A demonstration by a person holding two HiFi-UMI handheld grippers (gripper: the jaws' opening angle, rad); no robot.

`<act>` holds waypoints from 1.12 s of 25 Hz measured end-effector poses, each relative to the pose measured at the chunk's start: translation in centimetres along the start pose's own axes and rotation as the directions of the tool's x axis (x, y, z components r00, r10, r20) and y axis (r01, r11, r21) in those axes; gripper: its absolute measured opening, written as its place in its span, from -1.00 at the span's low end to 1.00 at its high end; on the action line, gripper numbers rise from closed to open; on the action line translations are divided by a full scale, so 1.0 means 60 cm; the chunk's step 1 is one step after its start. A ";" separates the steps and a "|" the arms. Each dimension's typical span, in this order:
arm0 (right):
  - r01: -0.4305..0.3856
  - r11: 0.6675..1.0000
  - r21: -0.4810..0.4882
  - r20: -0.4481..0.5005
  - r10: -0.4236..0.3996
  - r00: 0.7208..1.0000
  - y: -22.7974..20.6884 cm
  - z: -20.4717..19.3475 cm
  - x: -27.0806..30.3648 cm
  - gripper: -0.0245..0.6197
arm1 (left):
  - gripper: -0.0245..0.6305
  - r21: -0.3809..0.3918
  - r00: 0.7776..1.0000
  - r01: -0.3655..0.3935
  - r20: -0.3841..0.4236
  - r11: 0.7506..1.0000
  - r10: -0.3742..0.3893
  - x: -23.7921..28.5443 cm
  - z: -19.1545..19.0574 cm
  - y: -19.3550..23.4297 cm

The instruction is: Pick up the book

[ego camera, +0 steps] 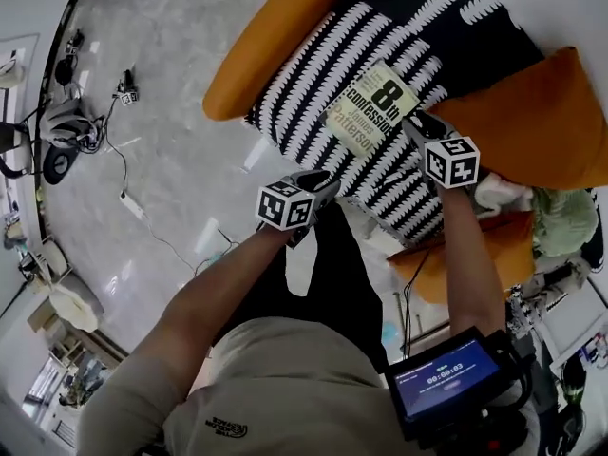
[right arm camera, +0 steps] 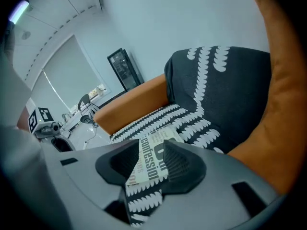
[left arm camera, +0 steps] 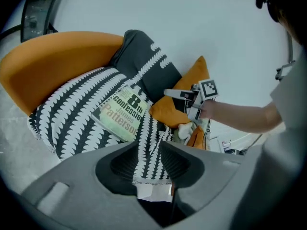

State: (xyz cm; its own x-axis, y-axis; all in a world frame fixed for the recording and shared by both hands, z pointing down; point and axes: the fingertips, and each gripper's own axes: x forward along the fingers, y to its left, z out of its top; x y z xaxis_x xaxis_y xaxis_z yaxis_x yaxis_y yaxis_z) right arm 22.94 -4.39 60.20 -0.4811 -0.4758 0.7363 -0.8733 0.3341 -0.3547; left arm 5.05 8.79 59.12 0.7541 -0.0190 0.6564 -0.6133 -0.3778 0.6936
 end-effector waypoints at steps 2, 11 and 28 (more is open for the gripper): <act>-0.008 1.000 -0.016 -0.016 0.008 1.000 -0.033 -0.015 0.043 -0.40 | -0.51 -0.021 1.000 -0.021 -0.006 1.000 0.021 0.036 -0.004 0.031; -0.024 0.997 -0.074 -0.102 0.016 0.995 -0.142 -0.062 0.174 -0.34 | -0.43 -0.162 0.994 -0.090 0.044 0.983 0.099 0.134 0.013 0.133; -0.174 0.983 0.058 -0.155 0.181 0.971 -0.164 -0.077 0.265 -0.27 | -0.35 -0.333 0.996 -0.067 0.038 0.940 0.084 0.230 0.026 0.201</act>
State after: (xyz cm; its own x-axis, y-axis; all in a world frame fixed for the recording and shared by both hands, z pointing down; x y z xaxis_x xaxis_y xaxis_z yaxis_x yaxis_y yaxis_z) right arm 24.28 -11.46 78.06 -0.6136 -0.2758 0.7399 -0.7791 0.3638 -0.5105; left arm 8.46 2.54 76.10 0.7082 -0.0859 0.7007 -0.7054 -0.0454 0.7074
